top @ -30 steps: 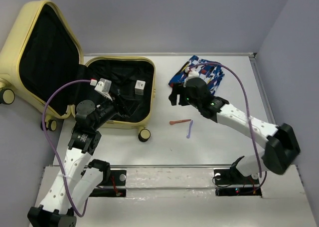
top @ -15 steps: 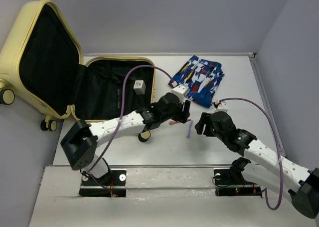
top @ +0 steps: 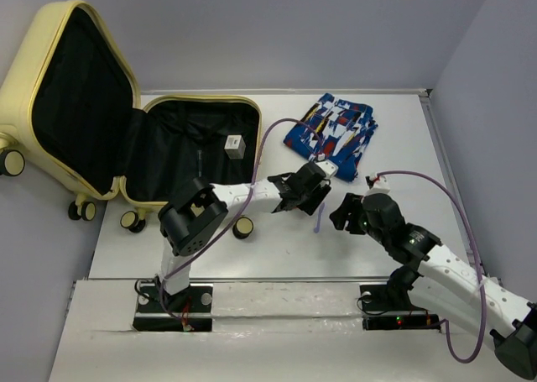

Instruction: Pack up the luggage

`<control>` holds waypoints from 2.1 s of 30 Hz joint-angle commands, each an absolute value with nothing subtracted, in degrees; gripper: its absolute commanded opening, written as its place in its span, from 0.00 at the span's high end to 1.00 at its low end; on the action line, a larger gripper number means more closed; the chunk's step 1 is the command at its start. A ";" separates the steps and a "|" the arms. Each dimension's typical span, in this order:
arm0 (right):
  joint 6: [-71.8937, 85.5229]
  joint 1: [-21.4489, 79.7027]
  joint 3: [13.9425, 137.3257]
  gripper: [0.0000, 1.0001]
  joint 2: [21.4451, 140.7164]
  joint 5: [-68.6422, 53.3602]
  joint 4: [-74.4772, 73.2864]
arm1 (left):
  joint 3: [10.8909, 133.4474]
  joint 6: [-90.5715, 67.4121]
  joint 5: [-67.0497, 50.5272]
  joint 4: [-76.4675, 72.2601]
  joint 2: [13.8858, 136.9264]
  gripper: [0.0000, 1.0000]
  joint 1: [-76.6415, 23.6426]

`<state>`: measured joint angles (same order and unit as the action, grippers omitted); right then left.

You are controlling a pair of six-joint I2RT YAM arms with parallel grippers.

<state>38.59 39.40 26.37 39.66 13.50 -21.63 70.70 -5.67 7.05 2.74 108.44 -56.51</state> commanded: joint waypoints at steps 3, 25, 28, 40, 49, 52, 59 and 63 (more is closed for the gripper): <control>38.15 39.20 26.45 0.36 40.50 11.60 -20.39 | 76.64 -0.97 10.54 5.10 116.78 0.55 -55.90; 34.63 39.20 34.71 0.40 66.26 10.46 -13.45 | 70.76 -16.95 14.32 -2.37 85.71 0.94 -39.04; 33.93 39.20 37.17 0.40 70.21 10.55 -12.92 | 65.23 -23.43 15.90 -3.86 79.03 0.94 -30.34; 33.57 41.48 43.41 0.53 83.58 12.65 -14.68 | 47.82 -35.16 9.76 -10.10 66.90 0.08 -18.01; 35.77 43.24 47.20 0.93 89.65 15.82 -15.91 | 48.25 -32.79 0.27 -5.82 47.56 0.10 -25.13; 34.54 43.24 50.08 0.93 86.85 16.53 -16.61 | 48.69 -29.81 -1.76 -2.13 41.33 0.09 -25.31; 30.50 47.28 68.58 0.93 80.67 10.21 -15.73 | 45.35 -28.04 0.79 -0.35 35.43 0.09 -25.31; 29.88 49.30 83.02 0.93 91.38 -1.20 -13.89 | 44.83 -27.86 0.26 -1.49 33.05 0.09 -25.31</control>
